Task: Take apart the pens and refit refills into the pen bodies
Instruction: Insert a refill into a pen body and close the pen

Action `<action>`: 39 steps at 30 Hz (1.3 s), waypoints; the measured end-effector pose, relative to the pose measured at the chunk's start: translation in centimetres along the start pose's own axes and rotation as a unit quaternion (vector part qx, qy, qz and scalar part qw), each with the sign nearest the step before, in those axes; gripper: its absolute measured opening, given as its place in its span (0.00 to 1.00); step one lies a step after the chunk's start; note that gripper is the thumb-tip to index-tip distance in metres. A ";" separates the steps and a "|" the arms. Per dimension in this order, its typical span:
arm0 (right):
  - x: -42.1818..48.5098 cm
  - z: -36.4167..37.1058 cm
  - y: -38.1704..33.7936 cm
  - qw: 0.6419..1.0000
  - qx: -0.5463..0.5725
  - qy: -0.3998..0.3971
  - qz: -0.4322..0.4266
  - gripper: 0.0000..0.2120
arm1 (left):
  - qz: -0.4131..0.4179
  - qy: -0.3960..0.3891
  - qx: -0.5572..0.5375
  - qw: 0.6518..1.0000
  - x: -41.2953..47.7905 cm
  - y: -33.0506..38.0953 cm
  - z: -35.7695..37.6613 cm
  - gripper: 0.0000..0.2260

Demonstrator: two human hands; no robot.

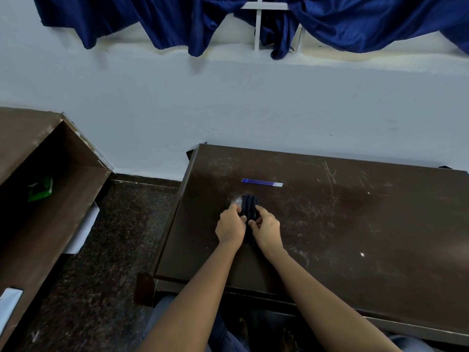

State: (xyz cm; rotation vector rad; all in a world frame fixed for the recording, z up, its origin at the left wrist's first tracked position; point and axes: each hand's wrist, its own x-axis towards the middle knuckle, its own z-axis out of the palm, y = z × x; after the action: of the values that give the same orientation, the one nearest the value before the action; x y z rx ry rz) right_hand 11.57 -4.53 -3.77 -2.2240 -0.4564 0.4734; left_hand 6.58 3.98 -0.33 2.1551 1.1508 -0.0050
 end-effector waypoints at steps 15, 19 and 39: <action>0.3 -0.2 0.2 1.000 0.017 -0.003 0.002 0.25 | 0.008 0.006 0.015 1.000 0.0 0.2 0.0 0.13; 0.3 0.0 0.3 1.000 0.016 -0.001 -0.003 0.24 | 0.005 0.002 0.009 1.000 0.0 0.2 0.0 0.12; 10.9 -5.6 -1.0 0.957 -0.266 -0.049 -0.108 0.23 | 0.030 0.112 -0.068 0.991 0.6 1.1 0.3 0.03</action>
State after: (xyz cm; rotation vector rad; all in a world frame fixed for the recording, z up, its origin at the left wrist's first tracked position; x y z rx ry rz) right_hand 23.46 -2.37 -1.56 -2.6249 -0.9612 0.3732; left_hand 7.92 3.83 -0.14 2.1067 1.1734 0.3401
